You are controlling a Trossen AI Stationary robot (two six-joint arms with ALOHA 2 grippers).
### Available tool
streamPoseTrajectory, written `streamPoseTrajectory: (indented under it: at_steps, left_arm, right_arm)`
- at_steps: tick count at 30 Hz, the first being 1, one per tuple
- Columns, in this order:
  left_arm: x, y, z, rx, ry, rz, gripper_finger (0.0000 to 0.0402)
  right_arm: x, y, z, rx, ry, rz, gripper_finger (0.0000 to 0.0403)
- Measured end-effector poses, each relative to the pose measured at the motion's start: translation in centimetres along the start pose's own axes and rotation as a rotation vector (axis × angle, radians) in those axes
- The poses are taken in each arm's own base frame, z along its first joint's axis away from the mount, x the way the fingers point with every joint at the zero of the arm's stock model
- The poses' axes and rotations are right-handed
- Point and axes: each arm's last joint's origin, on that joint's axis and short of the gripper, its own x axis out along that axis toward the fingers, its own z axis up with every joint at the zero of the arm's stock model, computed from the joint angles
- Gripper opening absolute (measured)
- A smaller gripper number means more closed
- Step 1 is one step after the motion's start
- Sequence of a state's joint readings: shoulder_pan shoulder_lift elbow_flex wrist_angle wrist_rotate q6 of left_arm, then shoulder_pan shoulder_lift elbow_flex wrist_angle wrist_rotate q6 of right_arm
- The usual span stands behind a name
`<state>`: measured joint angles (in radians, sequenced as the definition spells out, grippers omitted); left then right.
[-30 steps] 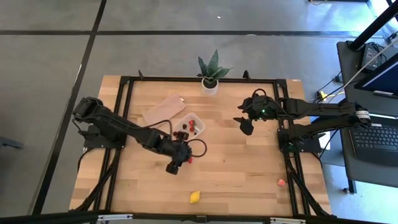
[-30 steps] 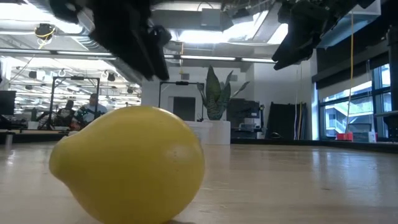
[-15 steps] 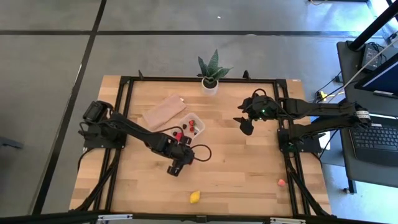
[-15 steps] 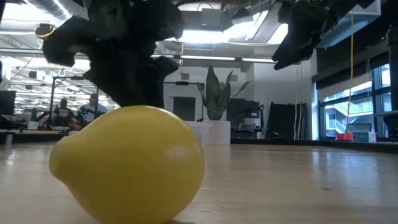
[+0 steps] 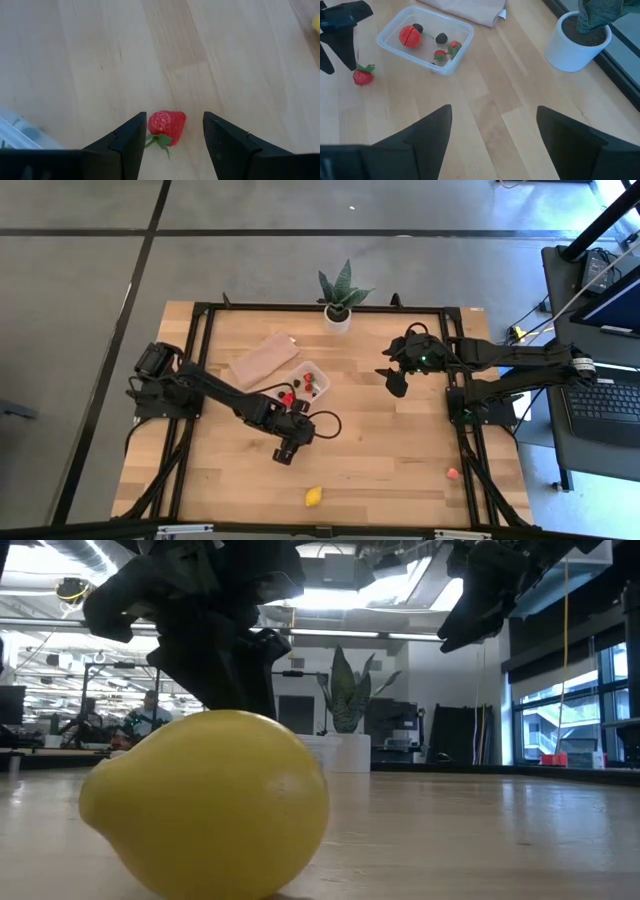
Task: Pick and placing Produce into tupperware
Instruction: Put the red strawberry into the transparent bin
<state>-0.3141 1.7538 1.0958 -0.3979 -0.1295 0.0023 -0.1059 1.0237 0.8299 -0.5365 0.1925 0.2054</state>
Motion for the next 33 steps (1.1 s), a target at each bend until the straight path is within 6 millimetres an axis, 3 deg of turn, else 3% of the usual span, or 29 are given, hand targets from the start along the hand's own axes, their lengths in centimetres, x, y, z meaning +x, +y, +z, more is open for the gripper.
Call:
streamPoseTrajectory:
  at_steps: [14, 28, 33]
  left_arm:
    - [-0.01, -0.05, -0.09, -0.008, 0.009, 0.009, 0.0199]
    - [0.02, 0.26, -0.32, -0.080, 0.033, 0.021, 0.0298]
    - [0.02, 0.23, -0.32, -0.079, 0.032, 0.022, 0.0313]
  right_arm:
    - [0.00, 0.00, 0.00, -0.001, 0.000, 0.000, 0.0293]
    - [0.00, 0.00, 0.00, -0.004, -0.001, 0.000, 0.0293]
    - [0.00, 0.00, 0.00, -0.008, -0.001, 0.000, 0.0293]
